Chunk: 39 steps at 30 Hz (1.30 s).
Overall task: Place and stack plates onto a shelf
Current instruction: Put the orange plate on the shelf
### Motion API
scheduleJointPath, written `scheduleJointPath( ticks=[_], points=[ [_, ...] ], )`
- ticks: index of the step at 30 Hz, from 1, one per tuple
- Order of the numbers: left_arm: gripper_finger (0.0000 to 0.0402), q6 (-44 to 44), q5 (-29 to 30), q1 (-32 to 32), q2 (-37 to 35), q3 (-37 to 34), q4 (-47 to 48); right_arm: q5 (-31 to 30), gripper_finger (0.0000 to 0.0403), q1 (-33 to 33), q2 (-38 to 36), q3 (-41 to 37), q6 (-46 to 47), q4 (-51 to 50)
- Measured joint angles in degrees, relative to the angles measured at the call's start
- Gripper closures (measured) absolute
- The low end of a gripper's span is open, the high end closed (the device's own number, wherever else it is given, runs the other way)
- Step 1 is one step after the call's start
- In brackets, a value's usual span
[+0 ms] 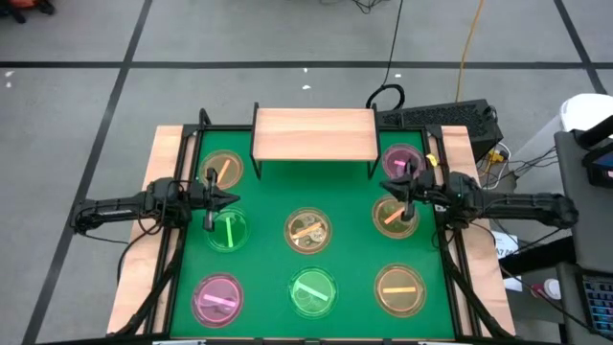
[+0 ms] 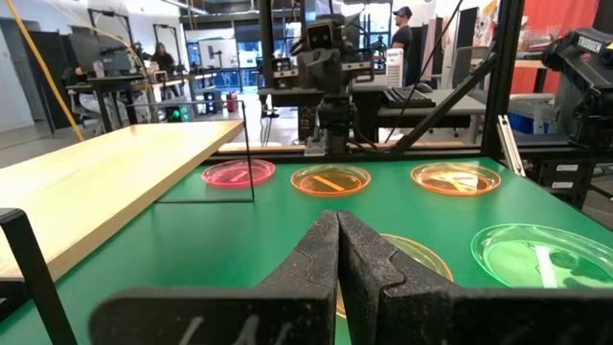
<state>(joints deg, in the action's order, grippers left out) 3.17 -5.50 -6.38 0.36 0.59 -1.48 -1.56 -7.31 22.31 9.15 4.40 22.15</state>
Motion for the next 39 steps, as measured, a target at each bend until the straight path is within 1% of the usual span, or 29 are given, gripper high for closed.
scheduleJointPath(
  ticks=[6, 11, 20, 29, 32, 34, 39],
  points=[
    [0.0398, 0.0, 0.0, 0.0, 0.0, 0.0, 0.0, -0.4, 0.0403, 3.9, 6.6, 3.4, -2.4, 0.3],
    [0.0398, 0.0, 0.0, 0.0, 0.0, 0.0, 0.0, -6.0, 0.0403, 8.2, 12.4, 6.1, -4.8, 0.3],
    [0.0398, 0.0, 0.0, 0.0, 0.0, 0.0, 0.0, -11.9, 0.0403, 16.1, 24.3, 13.0, -9.9, 0.3],
    [0.0398, 0.0, 0.0, 0.0, 0.0, 0.0, 0.0, -12.2, 0.0403, 23.0, 37.4, 20.8, -16.5, 0.3],
    [0.0398, 0.0, 0.0, 0.0, 0.0, 0.0, 0.0, -13.6, 0.0403, 24.6, 41.8, 23.2, -19.4, 0.3],
    [0.0398, 0.0, 0.0, 0.0, 0.0, 0.0, 0.0, -14.9, 0.0403, 25.4, 44.2, 24.1, -21.7, 0.3],
    [0.0398, 0.0, 0.0, 0.0, 0.0, 0.0, 0.0, -15.2, 0.0401, 25.5, 48.8, 24.3, -26.2, 0.3]
  ],
)
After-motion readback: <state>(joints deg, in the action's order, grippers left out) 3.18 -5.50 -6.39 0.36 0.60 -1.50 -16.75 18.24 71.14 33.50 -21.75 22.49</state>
